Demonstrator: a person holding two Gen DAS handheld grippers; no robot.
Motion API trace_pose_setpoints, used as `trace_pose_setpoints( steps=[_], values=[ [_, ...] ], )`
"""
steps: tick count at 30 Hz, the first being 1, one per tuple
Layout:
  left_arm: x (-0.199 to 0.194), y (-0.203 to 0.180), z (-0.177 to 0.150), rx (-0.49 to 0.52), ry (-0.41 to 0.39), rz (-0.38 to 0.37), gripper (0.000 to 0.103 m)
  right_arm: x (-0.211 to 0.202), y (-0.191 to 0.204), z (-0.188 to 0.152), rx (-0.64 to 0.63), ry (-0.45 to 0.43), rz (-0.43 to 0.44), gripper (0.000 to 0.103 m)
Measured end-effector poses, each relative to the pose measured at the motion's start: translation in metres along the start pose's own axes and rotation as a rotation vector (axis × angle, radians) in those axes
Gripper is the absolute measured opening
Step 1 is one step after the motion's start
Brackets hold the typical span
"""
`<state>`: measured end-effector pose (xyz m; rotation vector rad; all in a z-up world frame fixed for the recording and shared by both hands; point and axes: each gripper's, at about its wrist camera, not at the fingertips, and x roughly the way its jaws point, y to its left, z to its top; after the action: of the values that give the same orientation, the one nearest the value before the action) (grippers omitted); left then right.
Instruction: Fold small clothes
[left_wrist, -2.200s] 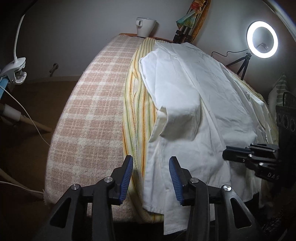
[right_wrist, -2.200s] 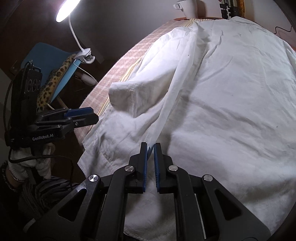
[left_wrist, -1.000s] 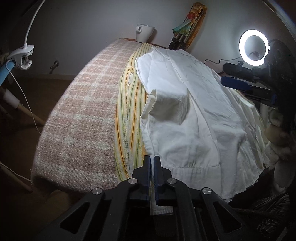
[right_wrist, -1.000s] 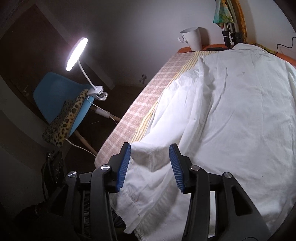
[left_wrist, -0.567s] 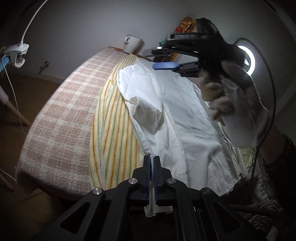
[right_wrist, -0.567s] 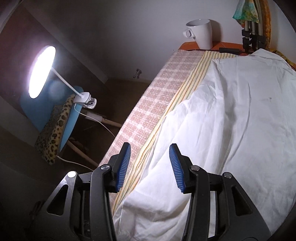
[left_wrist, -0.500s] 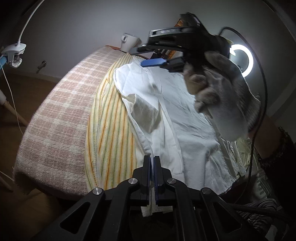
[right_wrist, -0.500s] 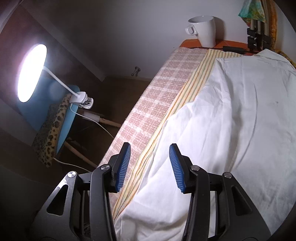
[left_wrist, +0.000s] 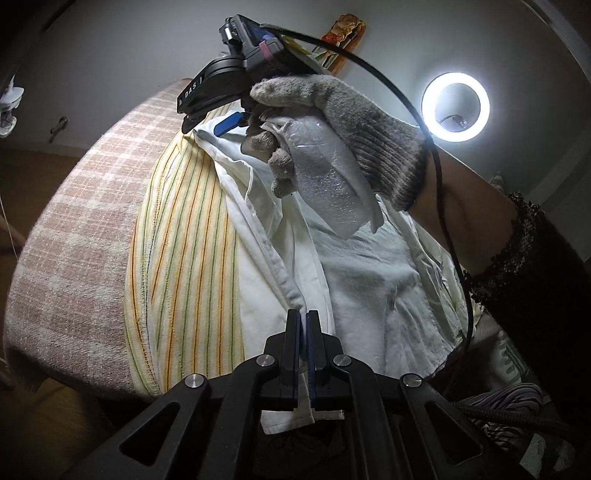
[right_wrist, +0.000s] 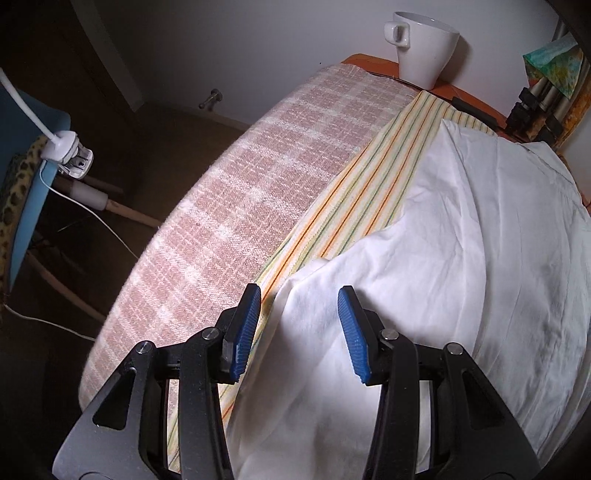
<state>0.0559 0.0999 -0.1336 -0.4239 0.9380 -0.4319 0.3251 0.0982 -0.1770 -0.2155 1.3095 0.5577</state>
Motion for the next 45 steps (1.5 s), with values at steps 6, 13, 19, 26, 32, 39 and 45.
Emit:
trace_pose_setpoints(
  steps=[6, 13, 19, 26, 32, 39, 45],
  values=[
    [0.005, -0.012, 0.004, 0.023, 0.000, 0.002, 0.000, 0.002, 0.001, -0.002, -0.031, 0.001, -0.040, 0.026],
    [0.012, -0.025, 0.003, 0.052, 0.016, -0.005, 0.000, -0.028, -0.029, -0.007, 0.044, -0.076, 0.093, 0.006],
    [0.018, -0.046, 0.001, 0.111, 0.021, -0.004, 0.000, -0.066, -0.070, -0.023, 0.128, -0.192, 0.200, 0.005],
    [0.032, -0.070, -0.003, 0.161, 0.049, 0.000, 0.000, -0.091, -0.126, -0.054, 0.238, -0.304, 0.233, 0.005],
    [0.050, -0.090, -0.008, 0.206, 0.091, 0.007, 0.000, -0.092, -0.172, -0.087, 0.342, -0.322, 0.200, 0.004],
    [0.067, -0.105, -0.017, 0.242, 0.139, 0.007, 0.006, -0.078, -0.203, -0.110, 0.401, -0.284, 0.135, 0.004],
    [0.066, -0.098, -0.023, 0.244, 0.177, 0.012, 0.023, -0.060, -0.210, -0.114, 0.403, -0.229, 0.103, 0.004]
  ],
)
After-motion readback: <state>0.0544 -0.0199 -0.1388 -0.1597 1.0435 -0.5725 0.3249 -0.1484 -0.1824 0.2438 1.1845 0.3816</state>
